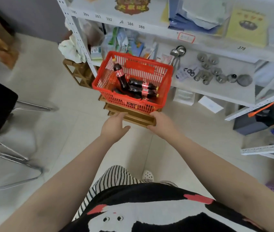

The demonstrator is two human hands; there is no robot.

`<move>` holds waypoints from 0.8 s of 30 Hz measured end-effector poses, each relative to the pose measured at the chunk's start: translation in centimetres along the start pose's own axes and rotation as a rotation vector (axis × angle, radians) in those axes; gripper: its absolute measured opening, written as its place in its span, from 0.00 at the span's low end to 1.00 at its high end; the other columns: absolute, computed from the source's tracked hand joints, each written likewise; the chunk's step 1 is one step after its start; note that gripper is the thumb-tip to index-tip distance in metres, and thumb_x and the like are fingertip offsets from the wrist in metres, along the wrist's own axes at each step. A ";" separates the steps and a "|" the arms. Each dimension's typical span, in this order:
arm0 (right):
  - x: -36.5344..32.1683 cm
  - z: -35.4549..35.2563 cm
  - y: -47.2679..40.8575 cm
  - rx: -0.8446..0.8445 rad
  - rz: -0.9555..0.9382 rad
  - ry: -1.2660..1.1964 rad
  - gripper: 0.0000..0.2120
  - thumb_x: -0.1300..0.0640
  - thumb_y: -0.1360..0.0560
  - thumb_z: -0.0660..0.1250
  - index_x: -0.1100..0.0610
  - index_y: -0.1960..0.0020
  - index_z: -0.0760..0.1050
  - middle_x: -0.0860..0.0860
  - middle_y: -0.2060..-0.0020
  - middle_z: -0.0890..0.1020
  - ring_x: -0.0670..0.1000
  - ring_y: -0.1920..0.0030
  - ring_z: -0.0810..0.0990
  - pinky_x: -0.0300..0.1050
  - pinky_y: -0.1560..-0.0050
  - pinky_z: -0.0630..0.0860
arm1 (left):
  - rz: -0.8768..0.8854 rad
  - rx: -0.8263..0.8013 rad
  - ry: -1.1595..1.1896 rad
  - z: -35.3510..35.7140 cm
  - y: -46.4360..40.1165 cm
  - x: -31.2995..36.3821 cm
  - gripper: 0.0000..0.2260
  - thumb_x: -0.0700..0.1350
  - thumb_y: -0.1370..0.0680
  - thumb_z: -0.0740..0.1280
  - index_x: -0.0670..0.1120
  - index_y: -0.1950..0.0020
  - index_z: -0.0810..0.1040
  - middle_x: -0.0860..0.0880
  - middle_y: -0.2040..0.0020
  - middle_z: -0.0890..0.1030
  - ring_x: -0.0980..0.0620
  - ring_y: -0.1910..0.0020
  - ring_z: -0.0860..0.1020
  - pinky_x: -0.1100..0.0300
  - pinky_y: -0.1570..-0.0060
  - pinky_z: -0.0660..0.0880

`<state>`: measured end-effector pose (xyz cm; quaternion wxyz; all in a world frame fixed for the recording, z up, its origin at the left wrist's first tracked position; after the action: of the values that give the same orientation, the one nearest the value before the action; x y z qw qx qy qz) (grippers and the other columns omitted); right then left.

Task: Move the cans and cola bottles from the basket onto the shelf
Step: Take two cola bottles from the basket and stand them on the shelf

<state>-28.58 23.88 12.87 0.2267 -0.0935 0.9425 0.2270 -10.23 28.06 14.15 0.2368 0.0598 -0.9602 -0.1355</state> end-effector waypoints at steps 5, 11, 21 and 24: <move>-1.1 -1.0 -6.6 -0.005 0.020 -0.008 0.26 0.52 0.28 0.70 0.54 0.32 0.69 0.53 0.37 0.75 0.55 0.38 0.75 0.52 0.39 0.74 | 0.032 0.000 0.023 -2.6 -7.0 -2.0 0.26 0.49 0.25 0.69 0.49 0.28 0.68 0.48 0.33 0.74 0.46 0.36 0.74 0.51 0.43 0.74; -1.6 -2.0 -15.1 0.040 0.193 -0.090 0.26 0.50 0.29 0.71 0.52 0.34 0.70 0.51 0.39 0.77 0.53 0.40 0.76 0.51 0.42 0.75 | 0.106 -0.089 0.014 -5.4 -17.5 -4.4 0.26 0.48 0.26 0.69 0.47 0.29 0.69 0.47 0.34 0.74 0.46 0.35 0.73 0.52 0.39 0.71; 0.5 -1.4 -23.5 0.033 0.436 -0.230 0.25 0.51 0.28 0.70 0.56 0.33 0.70 0.54 0.42 0.79 0.55 0.40 0.77 0.51 0.42 0.75 | 0.211 -0.338 -0.126 -4.7 -31.0 -8.2 0.27 0.49 0.26 0.70 0.47 0.29 0.68 0.45 0.37 0.75 0.44 0.37 0.73 0.51 0.39 0.71; 2.1 -0.6 -25.6 -0.022 0.472 -0.218 0.25 0.50 0.28 0.70 0.57 0.34 0.71 0.56 0.42 0.79 0.56 0.42 0.78 0.49 0.45 0.73 | 0.193 -0.415 -0.133 -2.4 -33.6 -9.2 0.27 0.49 0.27 0.70 0.47 0.29 0.68 0.44 0.37 0.76 0.43 0.37 0.74 0.50 0.38 0.71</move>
<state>-23.49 0.89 2.53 0.2666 0.1517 0.9057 0.2925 0.70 -3.01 2.49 0.1922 -0.0913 -0.9266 -0.3102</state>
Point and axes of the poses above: each hand's wrist, its own y-axis away from the middle knuckle, its own z-axis out of the palm, x = y × z, the point moved 7 cm from there along -y, towards the middle knuckle
